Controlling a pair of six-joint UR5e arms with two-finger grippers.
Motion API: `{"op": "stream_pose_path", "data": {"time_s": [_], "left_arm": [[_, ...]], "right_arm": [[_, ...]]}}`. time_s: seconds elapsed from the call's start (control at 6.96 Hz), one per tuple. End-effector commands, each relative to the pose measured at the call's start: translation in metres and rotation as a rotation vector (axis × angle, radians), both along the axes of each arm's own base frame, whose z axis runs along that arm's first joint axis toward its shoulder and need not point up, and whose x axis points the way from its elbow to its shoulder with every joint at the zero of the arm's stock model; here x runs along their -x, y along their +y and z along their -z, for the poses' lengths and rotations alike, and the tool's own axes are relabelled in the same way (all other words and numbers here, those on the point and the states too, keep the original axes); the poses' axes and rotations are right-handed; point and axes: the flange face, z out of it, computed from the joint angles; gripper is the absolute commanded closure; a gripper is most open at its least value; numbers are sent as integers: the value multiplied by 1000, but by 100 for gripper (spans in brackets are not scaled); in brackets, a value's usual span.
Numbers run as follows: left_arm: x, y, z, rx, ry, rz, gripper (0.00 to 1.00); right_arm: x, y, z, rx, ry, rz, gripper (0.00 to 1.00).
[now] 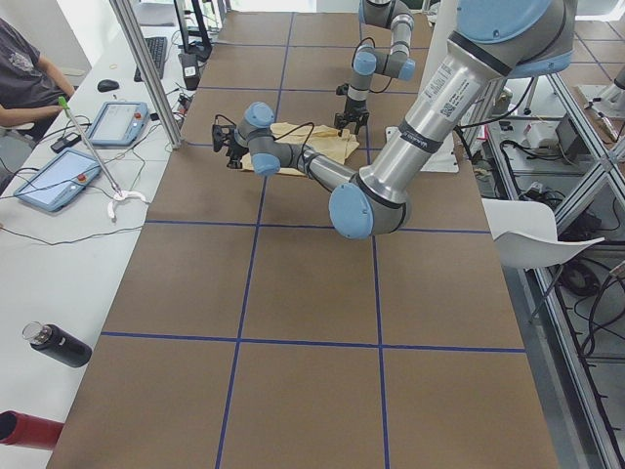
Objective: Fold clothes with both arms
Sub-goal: 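Lower the right gripper to the shirt's corner nearest the robot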
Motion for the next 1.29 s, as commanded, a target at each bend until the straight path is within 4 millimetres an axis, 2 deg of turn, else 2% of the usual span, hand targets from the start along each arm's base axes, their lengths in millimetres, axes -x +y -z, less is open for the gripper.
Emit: {"op": "stream_pose_path", "data": {"time_s": [0.0,0.14,0.29,0.43,0.72,0.86,1.01,1.15], "left_arm": [[1,1,2,-2,4,0,53],[1,1,2,-3,3,1,53],[2,3,2,-3,5,0,53],[3,3,4,-7,8,0,53],[10,11,7,-10,20,2,53],[21,44,1,-4,54,-10,53],[15,84,-1,86,138,-41,53],[-12,138,1,183,212,-85,53]], "right_arm": [[1,0,-1,10,1,-8,43],[1,-1,0,63,-12,-58,92],[1,-1,-4,54,-27,-54,100],[1,-2,-2,32,-61,-64,100],[-20,-10,7,9,-86,-52,100],[-50,-1,4,4,-104,-48,100],[-59,6,3,2,-105,-45,100],[-54,18,0,4,-78,-28,100]]}}
